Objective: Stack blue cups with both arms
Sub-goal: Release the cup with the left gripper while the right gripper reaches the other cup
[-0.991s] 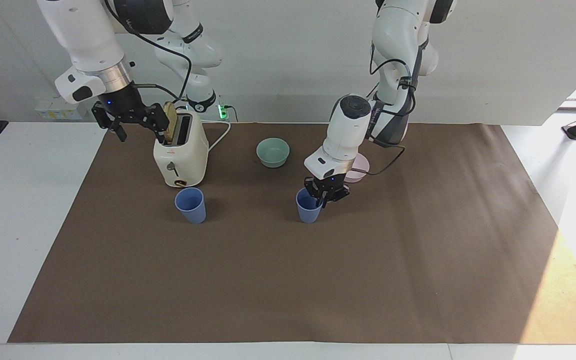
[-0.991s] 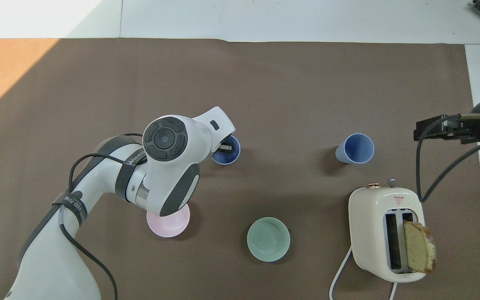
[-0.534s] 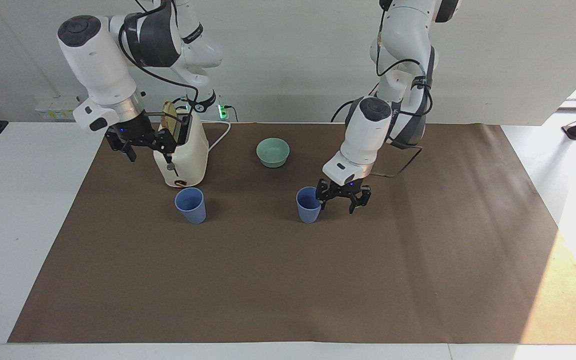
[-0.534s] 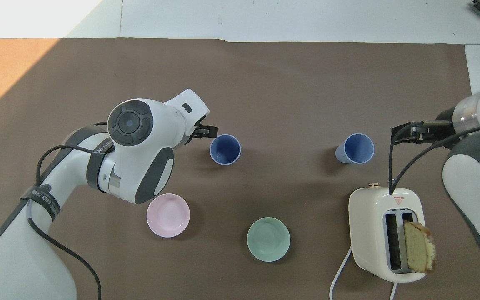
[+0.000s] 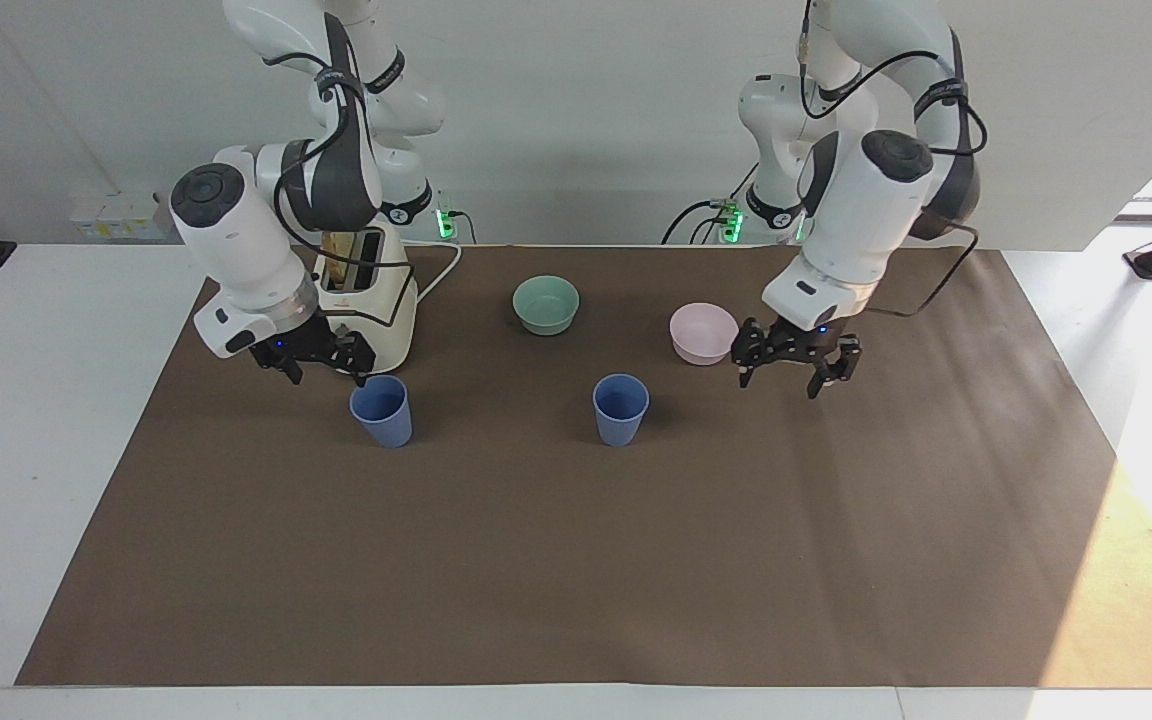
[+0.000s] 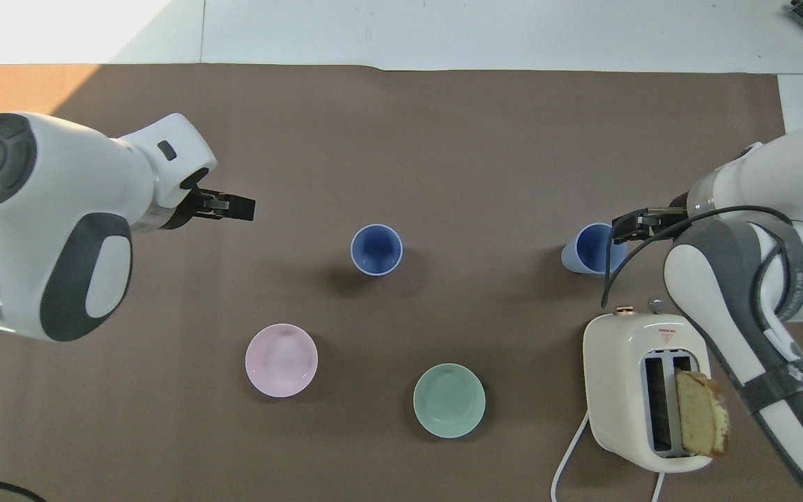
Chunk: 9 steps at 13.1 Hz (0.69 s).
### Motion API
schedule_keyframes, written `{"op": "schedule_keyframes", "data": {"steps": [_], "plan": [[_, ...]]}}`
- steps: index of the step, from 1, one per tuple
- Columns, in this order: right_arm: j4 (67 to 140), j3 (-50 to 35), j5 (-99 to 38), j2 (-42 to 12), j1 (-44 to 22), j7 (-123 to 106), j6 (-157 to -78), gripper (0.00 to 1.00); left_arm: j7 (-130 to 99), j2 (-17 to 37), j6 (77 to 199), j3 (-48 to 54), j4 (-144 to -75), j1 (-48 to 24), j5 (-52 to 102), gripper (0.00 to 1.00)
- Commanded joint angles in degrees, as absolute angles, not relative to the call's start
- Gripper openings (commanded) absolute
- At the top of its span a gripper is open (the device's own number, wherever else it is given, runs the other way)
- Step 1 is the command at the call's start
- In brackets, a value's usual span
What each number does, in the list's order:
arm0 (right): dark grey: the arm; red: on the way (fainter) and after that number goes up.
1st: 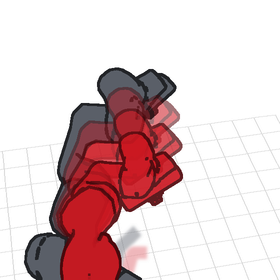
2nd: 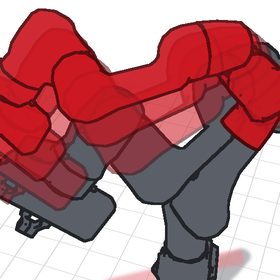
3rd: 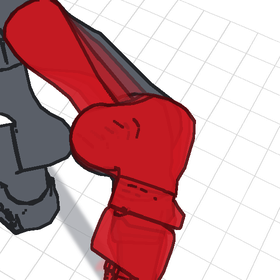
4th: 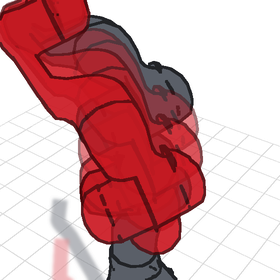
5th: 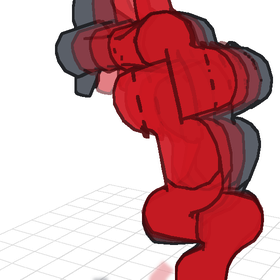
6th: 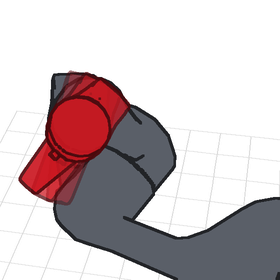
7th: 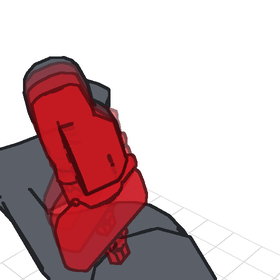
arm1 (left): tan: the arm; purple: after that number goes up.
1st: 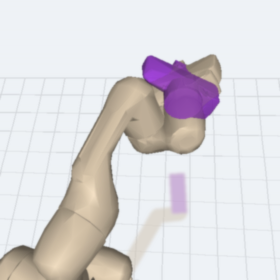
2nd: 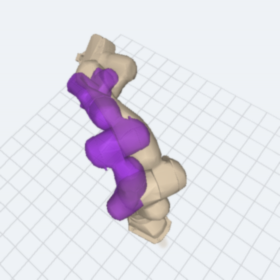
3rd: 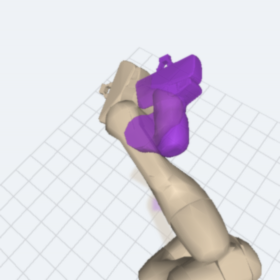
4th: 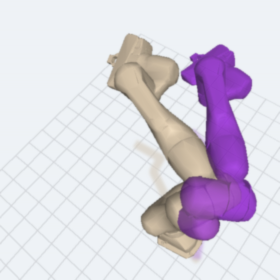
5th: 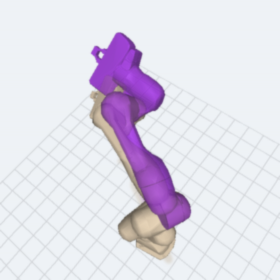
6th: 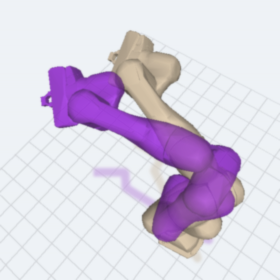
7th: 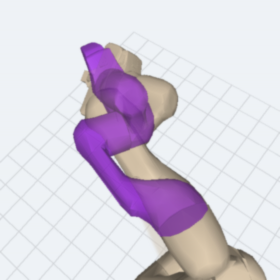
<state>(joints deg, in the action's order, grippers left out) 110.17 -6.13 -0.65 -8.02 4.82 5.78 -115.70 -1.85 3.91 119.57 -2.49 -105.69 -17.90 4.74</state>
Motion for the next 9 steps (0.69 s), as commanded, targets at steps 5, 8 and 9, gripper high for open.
{"op": "schedule_keyframes", "data": {"steps": [5,8,9], "plan": [[113.7,-6.2,-1.2,-11.4,4.3,6.3,-122.2,0.94,8.3,2.7,103.7,-1.9,-93.8,-4.9,4.3,1.00],[113.6,-6.2,-1.2,-11.7,4.1,5.8,-122.2,0.00,11.4,2.5,95.5,-1.9,-87.9,0.8,4.1,1.00],[113.5,-6.2,-1.2,-11.7,4.1,5.7,-122.0,0.00,11.5,2.7,93.3,-2.0,-86.1,1.1,4.1,1.00]]}}
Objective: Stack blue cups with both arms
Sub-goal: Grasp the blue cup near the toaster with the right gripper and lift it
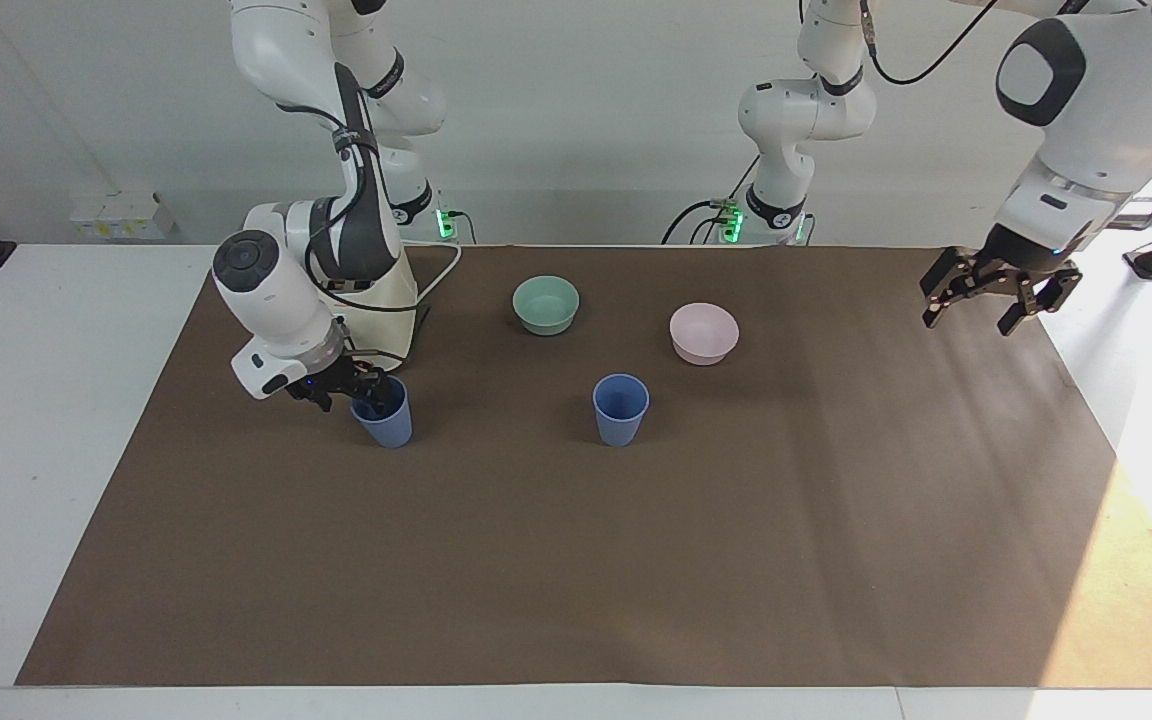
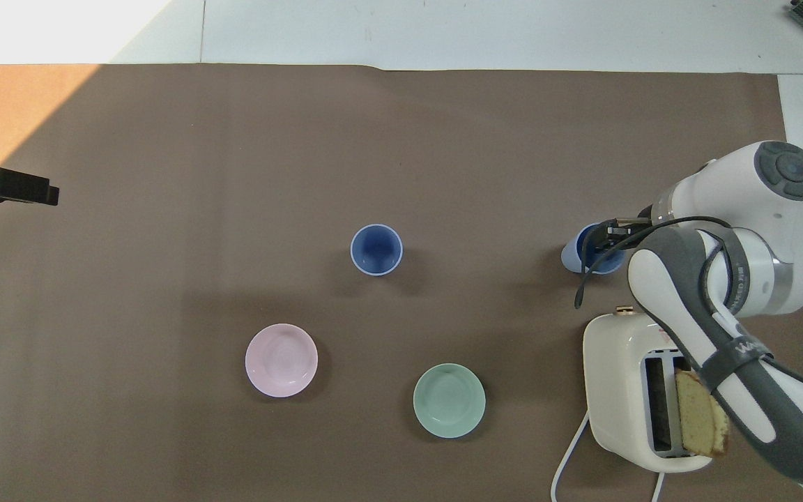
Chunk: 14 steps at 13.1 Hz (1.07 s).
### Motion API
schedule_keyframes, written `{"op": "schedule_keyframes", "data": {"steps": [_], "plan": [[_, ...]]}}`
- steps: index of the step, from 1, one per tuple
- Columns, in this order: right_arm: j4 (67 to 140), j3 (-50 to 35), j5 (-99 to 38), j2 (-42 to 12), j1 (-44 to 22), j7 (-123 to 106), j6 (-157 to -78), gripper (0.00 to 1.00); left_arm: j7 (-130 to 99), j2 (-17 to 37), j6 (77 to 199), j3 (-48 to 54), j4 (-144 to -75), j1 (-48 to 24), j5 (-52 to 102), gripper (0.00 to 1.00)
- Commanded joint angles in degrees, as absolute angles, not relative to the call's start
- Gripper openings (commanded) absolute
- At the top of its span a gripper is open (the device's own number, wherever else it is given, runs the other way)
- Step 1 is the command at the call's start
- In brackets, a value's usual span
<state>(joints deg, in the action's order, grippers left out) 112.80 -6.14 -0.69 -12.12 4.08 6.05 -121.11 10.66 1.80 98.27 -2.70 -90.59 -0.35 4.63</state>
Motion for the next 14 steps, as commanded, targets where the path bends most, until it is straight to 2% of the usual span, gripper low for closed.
{"op": "schedule_keyframes", "data": {"steps": [1,3,5,6,10,14], "plan": [[113.2,-6.2,-1.2,-11.8,4.2,5.5,-122.0,0.00,11.5,2.7,91.9,-2.0,-84.9,1.2,4.0,1.00],[112.9,-6.3,-1.1,-11.9,4.1,5.5,-121.8,0.00,10.8,1.5,89.7,-2.1,-85.0,1.0,1.8,1.00],[112.3,-6.7,-1.2,-11.7,4.1,5.7,-121.0,0.00,10.5,-4.9,91.8,-2.1,-95.0,1.1,1.9,1.00],[110.9,-6.9,-1.2,-11.3,4.1,5.7,-119.6,0.00,10.5,-5.4,94.2,-2.1,-96.1,1.0,1.9,1.00],[102.3,-10.0,-1.4,-10.9,4.1,8.5,-108.4,0.00,10.7,-5.0,94.3,-2.1,-95.4,0.6,1.8,1.00],[95.5,-14.8,-1.1,-10.9,1.4,19.9,-105.0,0.00,10.8,-5.0,94.2,-2.1,-95.4,0.7,1.8,1.00]]}}
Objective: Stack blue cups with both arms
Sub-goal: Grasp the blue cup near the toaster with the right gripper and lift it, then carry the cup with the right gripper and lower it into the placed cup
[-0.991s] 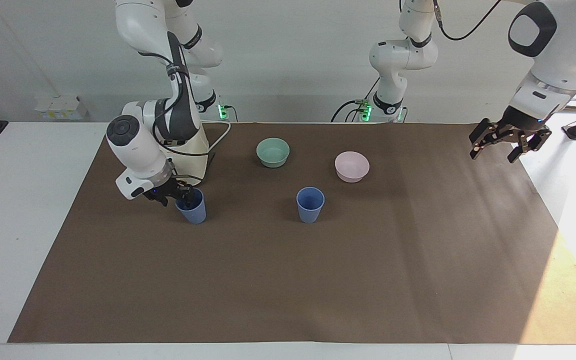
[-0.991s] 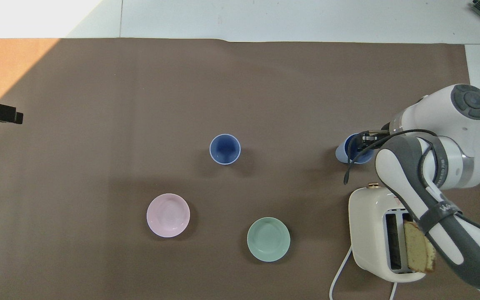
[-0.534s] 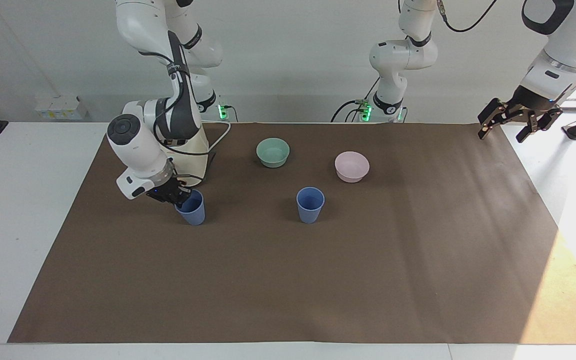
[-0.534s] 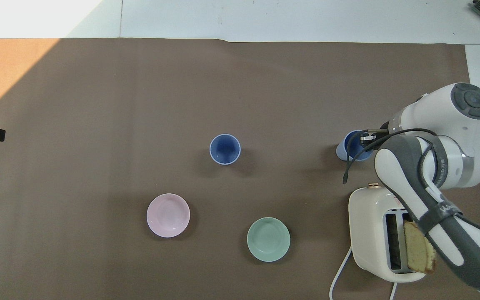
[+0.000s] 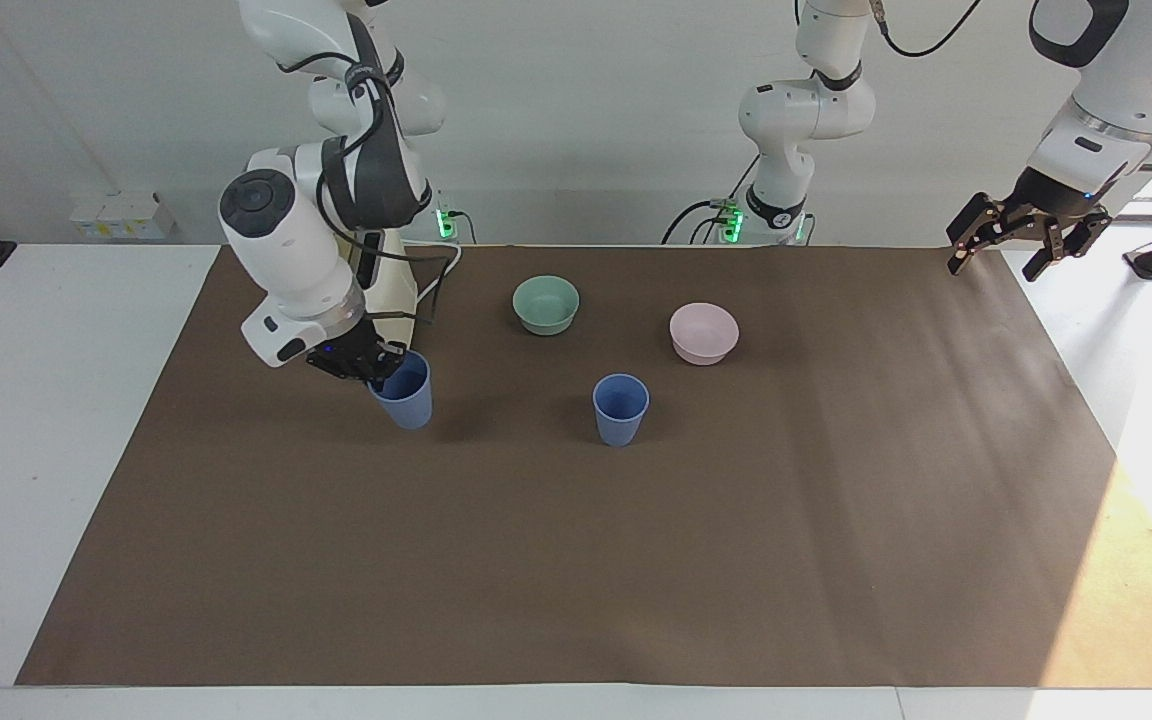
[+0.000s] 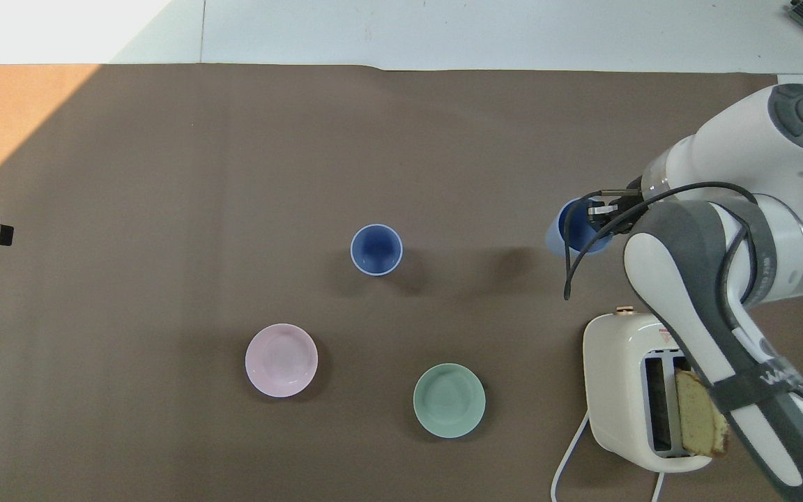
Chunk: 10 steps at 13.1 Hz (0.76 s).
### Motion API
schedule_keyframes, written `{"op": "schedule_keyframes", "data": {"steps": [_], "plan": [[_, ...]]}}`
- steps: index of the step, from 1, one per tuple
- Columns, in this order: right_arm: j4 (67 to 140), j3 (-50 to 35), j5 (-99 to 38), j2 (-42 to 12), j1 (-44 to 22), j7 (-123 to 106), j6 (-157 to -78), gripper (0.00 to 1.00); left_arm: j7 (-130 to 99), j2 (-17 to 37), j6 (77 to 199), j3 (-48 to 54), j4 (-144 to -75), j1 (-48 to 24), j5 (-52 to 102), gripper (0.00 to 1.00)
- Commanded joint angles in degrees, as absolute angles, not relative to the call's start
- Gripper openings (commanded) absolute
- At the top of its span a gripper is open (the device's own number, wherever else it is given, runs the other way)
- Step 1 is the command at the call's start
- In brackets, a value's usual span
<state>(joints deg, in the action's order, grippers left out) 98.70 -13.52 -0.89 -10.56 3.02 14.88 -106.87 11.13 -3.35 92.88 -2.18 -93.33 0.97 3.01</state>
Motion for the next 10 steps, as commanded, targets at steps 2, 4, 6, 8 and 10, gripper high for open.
{"op": "schedule_keyframes", "data": {"steps": [2,4,6,8,10], "plan": [[91.7,-14.8,-1.4,-11.6,-3.0,24.9,-104.2,0.00,10.7,-4.7,94.8,-1.9,-94.9,0.2,1.8,1.00],[88.6,-14.8,-0.9,-13.3,-6.7,30.5,-103.0,0.00,10.5,-4.6,95.1,-1.8,-94.6,0.2,1.8,1.00],[83.8,-14.8,-0.9,-15.6,-10.1,33.2,-102.4,0.00,10.5,-4.0,94.8,-1.8,-94.0,0.0,1.9,1.00],[82.6,-14.8,-0.9,-16.1,-12.7,36.3,-103.4,0.00,10.5,-3.2,93.9,-1.7,-92.3,0.0,2.1,1.00],[79.8,-14.7,-0.8,-18.7,-15.1,38.5,-103.8,0.00,10.6,-2.6,93.0,-1.8,-90.8,0.3,2.4,1.00]]}}
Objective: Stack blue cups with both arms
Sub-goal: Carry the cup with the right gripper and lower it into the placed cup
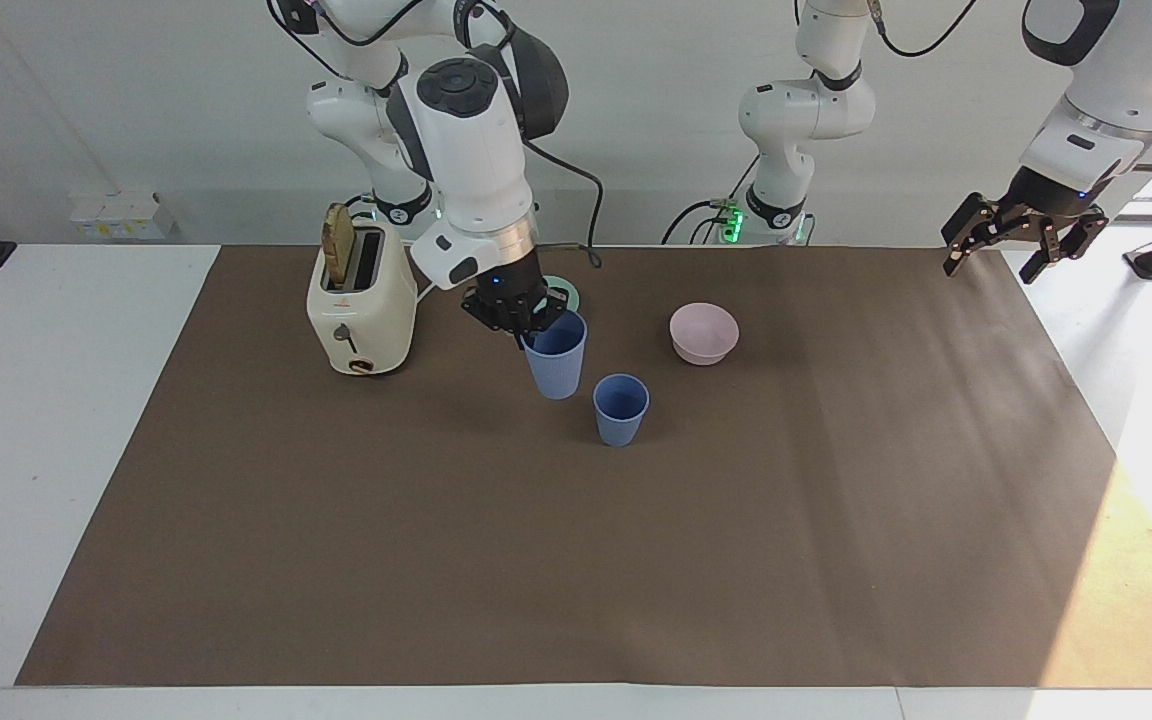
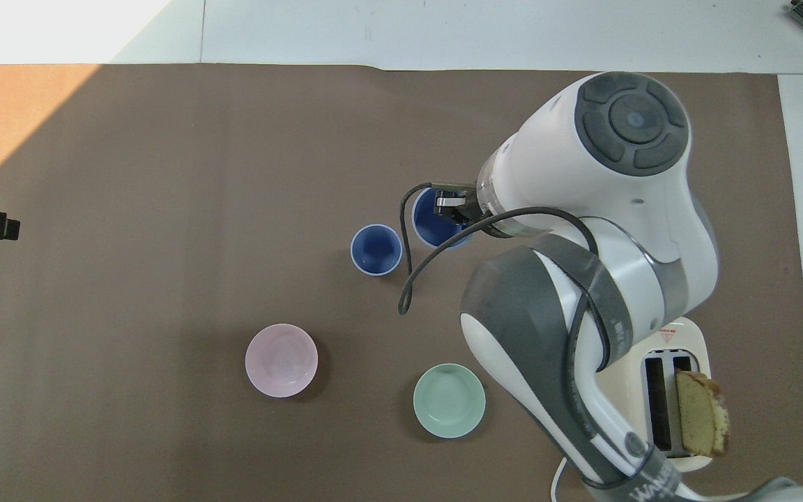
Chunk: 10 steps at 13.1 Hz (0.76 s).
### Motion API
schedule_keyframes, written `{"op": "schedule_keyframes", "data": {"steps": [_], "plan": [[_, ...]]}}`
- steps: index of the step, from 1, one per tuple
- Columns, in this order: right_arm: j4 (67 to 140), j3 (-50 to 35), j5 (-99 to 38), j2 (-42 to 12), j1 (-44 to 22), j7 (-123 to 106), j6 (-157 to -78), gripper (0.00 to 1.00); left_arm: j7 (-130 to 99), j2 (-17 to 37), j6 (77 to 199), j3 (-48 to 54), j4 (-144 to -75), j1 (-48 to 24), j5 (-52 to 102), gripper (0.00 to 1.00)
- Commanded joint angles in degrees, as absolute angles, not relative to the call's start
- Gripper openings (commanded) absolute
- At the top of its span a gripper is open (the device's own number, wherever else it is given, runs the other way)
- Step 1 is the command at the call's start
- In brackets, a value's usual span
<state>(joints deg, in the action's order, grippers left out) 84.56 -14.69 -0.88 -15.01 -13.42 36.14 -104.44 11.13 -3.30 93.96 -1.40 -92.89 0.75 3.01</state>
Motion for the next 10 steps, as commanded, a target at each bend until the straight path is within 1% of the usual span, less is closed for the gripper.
{"op": "schedule_keyframes", "data": {"steps": [1,2,4,10], "plan": [[78.2,-14.5,-0.5,-20.2,-16.2,39.7,-103.8,0.00,10.6,-2.3,92.5,-2.2,-90.1,0.0,2.5,1.00],[76.9,-14.5,-0.2,-21.9,-17.1,41.7,-104.1,0.00,10.6,-1.5,91.2,-2.4,-89.7,-1.0,2.4,1.00],[76.9,-14.7,-0.1,-23.2,-18.4,43.5,-106.1,0.00,10.6,-0.1,89.3,-4.3,-87.0,-2.6,2.5,1.00],[78.5,-14.7,-0.2,-23.7,-19.6,43.5,-106.3,0.00,10.5,-0.5,89.8,-7.2,-87.4,-5.5,2.4,1.00]]}}
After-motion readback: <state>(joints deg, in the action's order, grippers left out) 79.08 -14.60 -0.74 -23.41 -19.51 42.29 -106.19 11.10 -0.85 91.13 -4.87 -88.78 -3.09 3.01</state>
